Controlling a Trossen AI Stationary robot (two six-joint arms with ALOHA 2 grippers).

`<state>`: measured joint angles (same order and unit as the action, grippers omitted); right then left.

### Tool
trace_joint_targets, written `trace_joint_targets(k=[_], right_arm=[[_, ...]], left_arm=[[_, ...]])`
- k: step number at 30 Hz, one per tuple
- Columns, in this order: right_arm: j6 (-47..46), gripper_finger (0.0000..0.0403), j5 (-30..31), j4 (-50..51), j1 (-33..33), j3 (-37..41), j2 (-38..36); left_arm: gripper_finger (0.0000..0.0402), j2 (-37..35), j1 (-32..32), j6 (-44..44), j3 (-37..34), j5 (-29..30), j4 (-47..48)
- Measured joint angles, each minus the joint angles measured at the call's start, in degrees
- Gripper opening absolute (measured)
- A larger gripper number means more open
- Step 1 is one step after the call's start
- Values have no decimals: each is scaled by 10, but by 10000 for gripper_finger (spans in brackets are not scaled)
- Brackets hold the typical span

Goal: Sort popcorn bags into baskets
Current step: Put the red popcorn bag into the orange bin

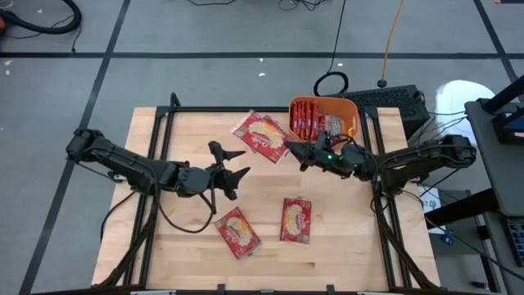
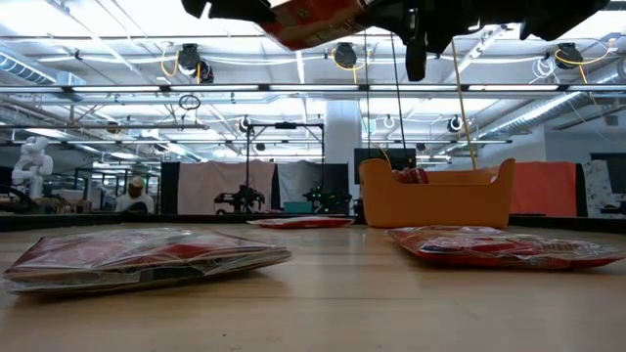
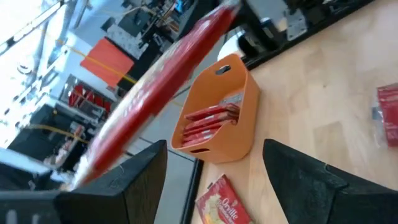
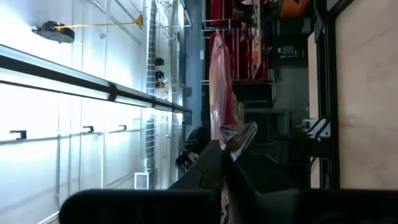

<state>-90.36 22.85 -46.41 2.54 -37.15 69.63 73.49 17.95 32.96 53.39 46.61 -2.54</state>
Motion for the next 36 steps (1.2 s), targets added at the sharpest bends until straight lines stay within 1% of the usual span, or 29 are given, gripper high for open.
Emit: trace_joint_targets(k=[4, 8, 11, 14, 16, 18, 21, 23, 25, 28, 33, 34, 36], right_arm=[[-6, 0, -4, 17, -2, 0, 0], [-18, 0, -4, 44, -2, 0, 1], [-21, 0, -4, 44, 2, 0, 0], [-23, 0, -10, 44, 12, 0, 0], [-29, 0, -26, 43, 18, 0, 0], [-30, 0, -32, 46, 26, 0, 0], [-30, 0, -33, 48, 33, 0, 0], [-30, 0, -34, 46, 33, 0, 0], [-30, 0, -34, 47, 35, 0, 0], [-29, 0, -34, 48, 35, 0, 0], [-23, 0, -32, 55, 36, 0, 0], [-18, 0, -31, 55, 36, 0, 0], [-4, 3, -15, 55, 36, 0, 0]], left_arm=[[266, -6, 18, 13, 39, 0, 16], [249, -4, 22, 30, 73, 0, 41], [236, 5, 2, 33, 75, 0, 55], [232, 5, -18, 34, 75, 0, 108], [234, 9, -32, 44, 75, 3, 148], [233, 14, -40, 71, 74, 19, 158], [223, 11, -51, 90, 75, 21, 157], [207, 11, -56, 87, 75, 14, 160], [179, 12, -58, 89, 75, 13, 161], [125, 12, -58, 90, 75, 5, 156], [39, 12, -54, 63, 74, -12, 158], [25, 12, -52, 59, 74, -12, 158], [11, 12, -51, 49, 74, -14, 158]])
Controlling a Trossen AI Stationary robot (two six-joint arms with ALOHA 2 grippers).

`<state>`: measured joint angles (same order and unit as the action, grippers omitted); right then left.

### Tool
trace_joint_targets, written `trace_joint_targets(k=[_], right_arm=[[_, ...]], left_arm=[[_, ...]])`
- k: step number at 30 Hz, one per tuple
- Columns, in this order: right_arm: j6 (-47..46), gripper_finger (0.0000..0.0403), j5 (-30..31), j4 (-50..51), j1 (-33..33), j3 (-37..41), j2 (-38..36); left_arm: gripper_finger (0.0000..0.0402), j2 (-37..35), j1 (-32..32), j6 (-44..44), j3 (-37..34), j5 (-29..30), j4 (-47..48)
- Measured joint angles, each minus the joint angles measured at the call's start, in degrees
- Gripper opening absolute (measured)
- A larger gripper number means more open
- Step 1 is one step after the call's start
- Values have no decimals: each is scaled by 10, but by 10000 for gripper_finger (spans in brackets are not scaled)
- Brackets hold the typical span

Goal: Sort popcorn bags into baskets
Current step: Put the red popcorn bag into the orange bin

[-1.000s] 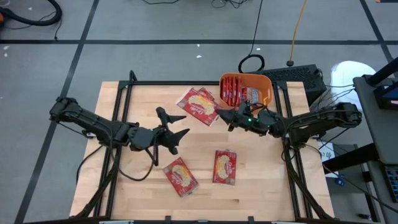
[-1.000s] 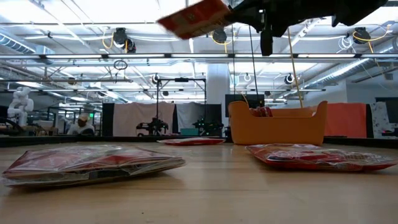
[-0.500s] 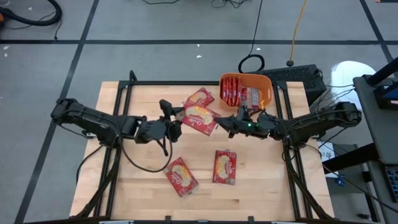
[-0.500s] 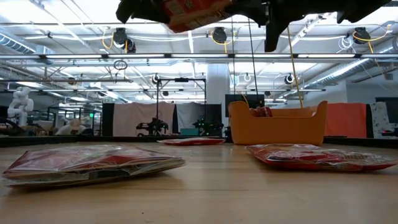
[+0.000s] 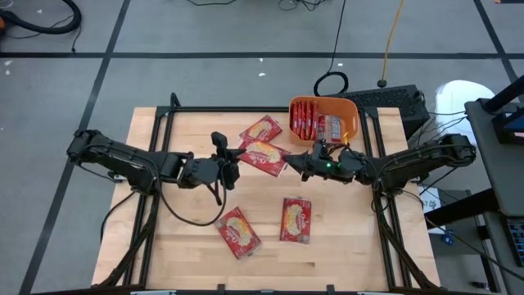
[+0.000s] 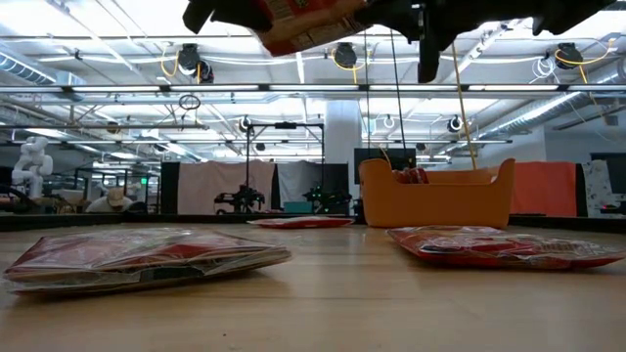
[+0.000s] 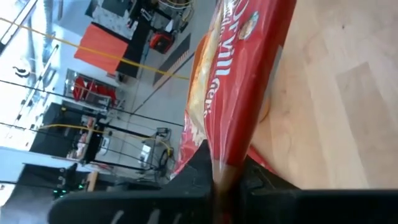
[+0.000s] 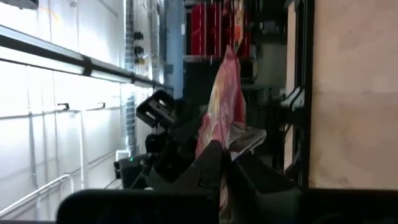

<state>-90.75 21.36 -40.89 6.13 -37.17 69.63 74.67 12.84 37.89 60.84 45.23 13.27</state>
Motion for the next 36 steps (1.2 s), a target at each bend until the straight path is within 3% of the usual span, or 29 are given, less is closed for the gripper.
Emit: trace_joint_targets(k=[4, 11, 15, 23, 29, 32, 36], right_arm=[[23, 34, 40, 2, 0, 0, 0], [51, 134, 54, -5, -22, 0, -24], [48, 166, 65, 17, -34, 0, -62], [61, 171, 74, 79, -51, 0, -168], [109, 171, 29, 150, -61, -9, -256], [169, 171, -18, 244, -61, -65, -273], [246, 171, -52, 399, -61, -202, -249]], left_arm=[[22, 0, 0, -14, 0, -2, 2], [29, 0, 0, -40, 0, -2, 1], [30, 0, 0, -64, 0, -6, 1], [30, 0, 16, -96, 1, -20, -24], [30, 3, 17, -160, 35, -18, -26], [30, 13, 7, -192, 53, -18, -13], [30, 40, -9, -226, 89, -17, -7]])
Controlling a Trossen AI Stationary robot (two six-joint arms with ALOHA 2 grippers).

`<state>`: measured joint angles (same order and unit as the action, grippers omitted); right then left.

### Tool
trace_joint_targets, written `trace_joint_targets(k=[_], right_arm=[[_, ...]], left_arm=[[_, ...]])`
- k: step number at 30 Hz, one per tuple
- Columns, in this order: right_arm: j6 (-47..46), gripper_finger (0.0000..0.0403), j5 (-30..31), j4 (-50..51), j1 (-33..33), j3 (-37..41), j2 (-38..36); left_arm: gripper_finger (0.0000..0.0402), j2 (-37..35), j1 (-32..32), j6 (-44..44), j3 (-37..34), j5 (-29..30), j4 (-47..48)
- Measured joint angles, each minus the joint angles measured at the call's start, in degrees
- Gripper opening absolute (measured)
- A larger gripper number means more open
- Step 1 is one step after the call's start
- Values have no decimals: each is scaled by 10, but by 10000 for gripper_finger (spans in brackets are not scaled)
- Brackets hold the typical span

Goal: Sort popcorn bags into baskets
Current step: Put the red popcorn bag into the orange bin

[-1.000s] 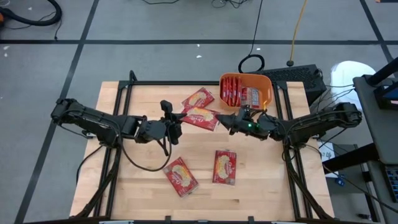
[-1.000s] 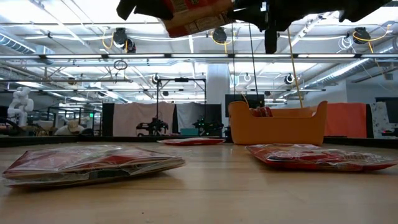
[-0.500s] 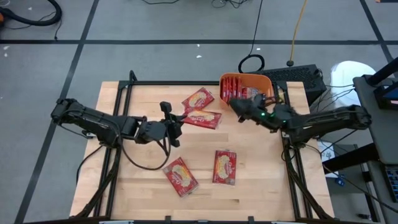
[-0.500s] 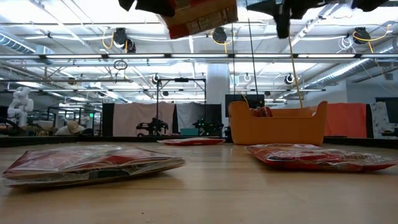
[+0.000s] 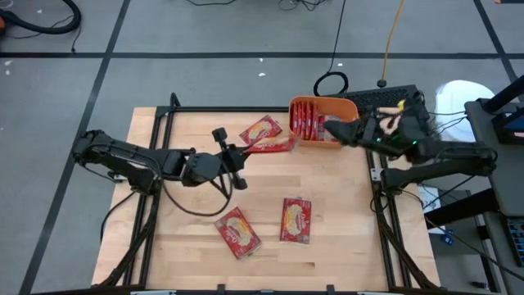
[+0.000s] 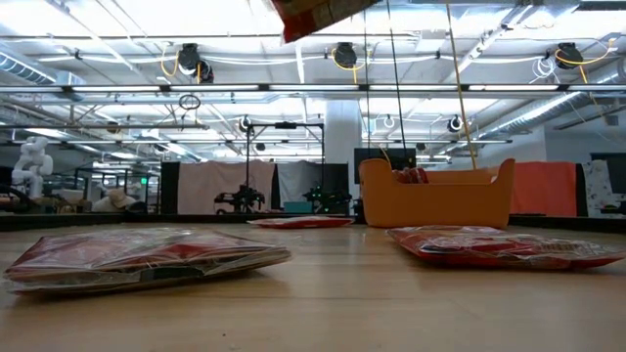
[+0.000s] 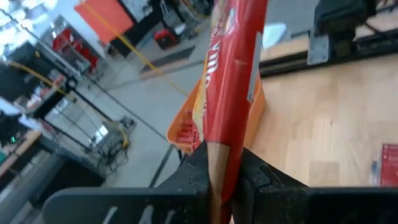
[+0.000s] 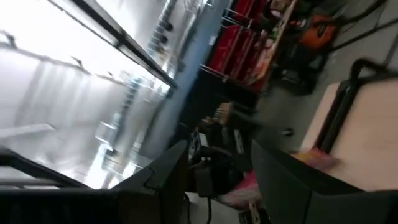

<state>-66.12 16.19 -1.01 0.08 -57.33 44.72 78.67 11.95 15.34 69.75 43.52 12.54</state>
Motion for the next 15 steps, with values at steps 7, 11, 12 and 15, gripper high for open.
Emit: trace_joint_targets(k=[7, 11, 12, 15], right_arm=[[142, 171, 0, 269, -3, -263, 98], [254, 171, -4, 375, -5, -388, 168], [280, 171, -12, 401, -5, -414, 187], [358, 171, -23, 476, -5, -481, 235]], left_arm=[[31, 67, -24, -51, 79, -1, 24], [31, 105, -27, -71, 123, 0, 34], [30, 114, -26, -75, 135, -1, 37], [31, 141, -26, -98, 168, -8, 66]])
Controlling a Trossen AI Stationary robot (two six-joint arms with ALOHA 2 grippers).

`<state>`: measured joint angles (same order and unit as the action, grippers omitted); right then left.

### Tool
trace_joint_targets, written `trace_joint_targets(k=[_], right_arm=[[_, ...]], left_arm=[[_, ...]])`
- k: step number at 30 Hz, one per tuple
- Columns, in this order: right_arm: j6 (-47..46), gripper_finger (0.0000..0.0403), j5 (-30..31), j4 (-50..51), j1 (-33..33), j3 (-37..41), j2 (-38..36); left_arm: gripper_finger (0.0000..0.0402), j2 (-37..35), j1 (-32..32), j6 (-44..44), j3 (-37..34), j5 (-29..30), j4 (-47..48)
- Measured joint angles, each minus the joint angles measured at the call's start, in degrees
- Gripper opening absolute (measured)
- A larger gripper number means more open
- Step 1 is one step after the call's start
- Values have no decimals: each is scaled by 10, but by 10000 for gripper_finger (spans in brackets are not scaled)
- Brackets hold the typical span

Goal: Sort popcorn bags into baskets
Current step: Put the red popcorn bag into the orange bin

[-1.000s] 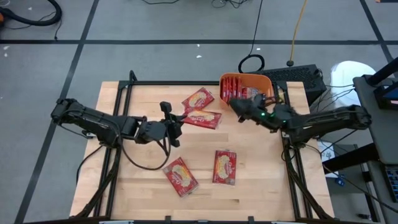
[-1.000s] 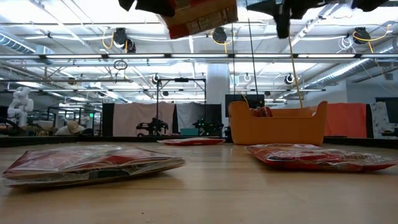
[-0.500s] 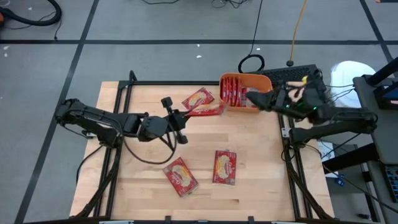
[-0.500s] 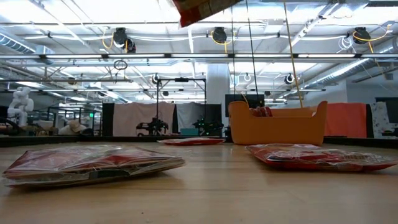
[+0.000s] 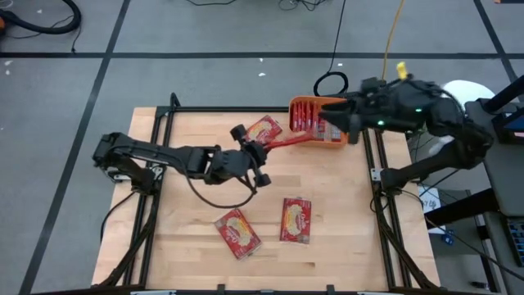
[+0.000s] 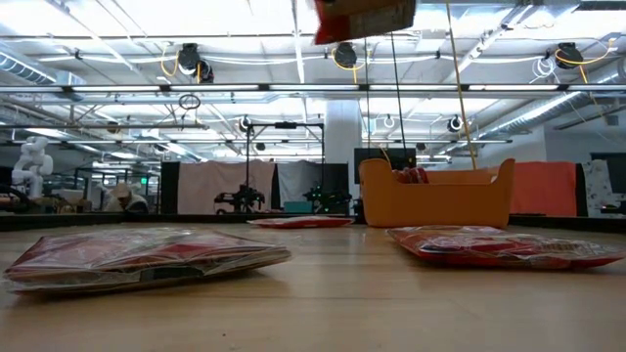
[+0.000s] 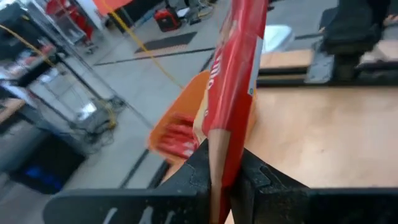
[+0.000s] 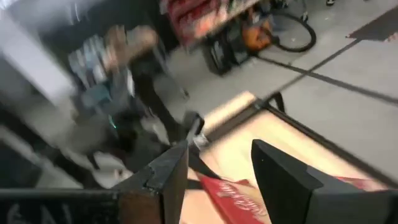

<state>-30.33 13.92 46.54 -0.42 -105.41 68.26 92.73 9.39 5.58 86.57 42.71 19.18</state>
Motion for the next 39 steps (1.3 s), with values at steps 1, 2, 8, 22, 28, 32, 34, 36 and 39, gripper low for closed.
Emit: trace_joint_targets(k=[1, 2, 8, 22, 28, 32, 34, 36, 39], right_arm=[[31, 171, -8, 23, 0, -18, 17], [61, 171, -17, 42, 0, -35, 32], [222, 171, -90, 169, 2, -85, 100], [466, 171, -47, 311, 24, -85, 209], [543, 171, -3, 245, 24, -85, 237], [572, 168, -2, 213, 16, -85, 259], [541, 163, 11, 204, 13, -85, 269], [493, 157, 17, 205, 11, -85, 273], [453, 148, 20, 208, 8, -85, 273]], left_arm=[[31, 6, 0, -13, 9, -11, 3], [30, 13, 0, -27, 17, -17, 15], [31, 42, 0, -132, 41, -28, 52], [30, 47, -20, -286, 41, -73, 172], [30, 47, -28, -294, 41, -74, 184], [30, 46, -30, -295, 41, -74, 183], [30, 46, -30, -295, 41, -74, 184], [30, 46, -30, -301, 41, -74, 184], [30, 46, -30, -301, 41, -74, 184]])
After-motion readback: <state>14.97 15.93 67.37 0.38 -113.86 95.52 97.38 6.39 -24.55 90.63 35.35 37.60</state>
